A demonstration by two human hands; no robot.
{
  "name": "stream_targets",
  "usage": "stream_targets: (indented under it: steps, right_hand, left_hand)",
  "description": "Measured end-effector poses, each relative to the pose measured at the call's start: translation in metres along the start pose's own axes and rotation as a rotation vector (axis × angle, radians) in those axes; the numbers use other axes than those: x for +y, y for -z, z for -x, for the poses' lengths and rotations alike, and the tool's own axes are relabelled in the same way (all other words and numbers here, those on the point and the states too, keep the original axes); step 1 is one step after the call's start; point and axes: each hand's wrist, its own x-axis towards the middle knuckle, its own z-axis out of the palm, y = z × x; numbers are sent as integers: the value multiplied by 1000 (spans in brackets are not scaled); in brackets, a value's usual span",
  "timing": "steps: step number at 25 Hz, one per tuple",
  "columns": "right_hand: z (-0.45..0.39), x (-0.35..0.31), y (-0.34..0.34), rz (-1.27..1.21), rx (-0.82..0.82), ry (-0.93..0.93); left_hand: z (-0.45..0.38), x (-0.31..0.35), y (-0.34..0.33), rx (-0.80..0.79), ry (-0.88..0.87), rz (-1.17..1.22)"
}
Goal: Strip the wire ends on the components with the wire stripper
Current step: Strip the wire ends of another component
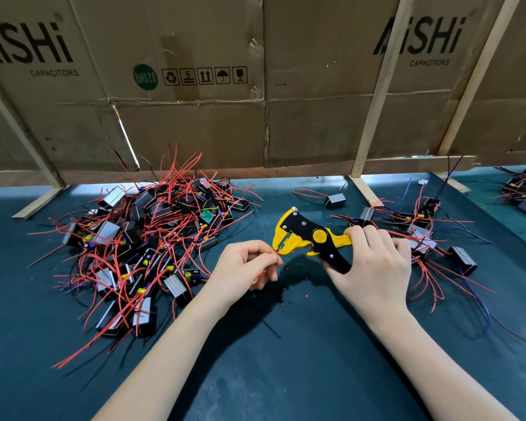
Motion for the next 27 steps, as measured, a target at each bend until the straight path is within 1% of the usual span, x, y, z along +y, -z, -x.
stream_targets:
  steps: [7,20,27]
  right_hand:
    - [-1,0,1,6,23,14]
    - [-1,2,2,-7,-3,48]
    - [1,5,1,-17,-99,63]
  left_hand:
    - [0,-1,1,-14,-5,15]
    - [0,-1,3,-46,13,27]
    - [0,-1,5,-62,40,-10]
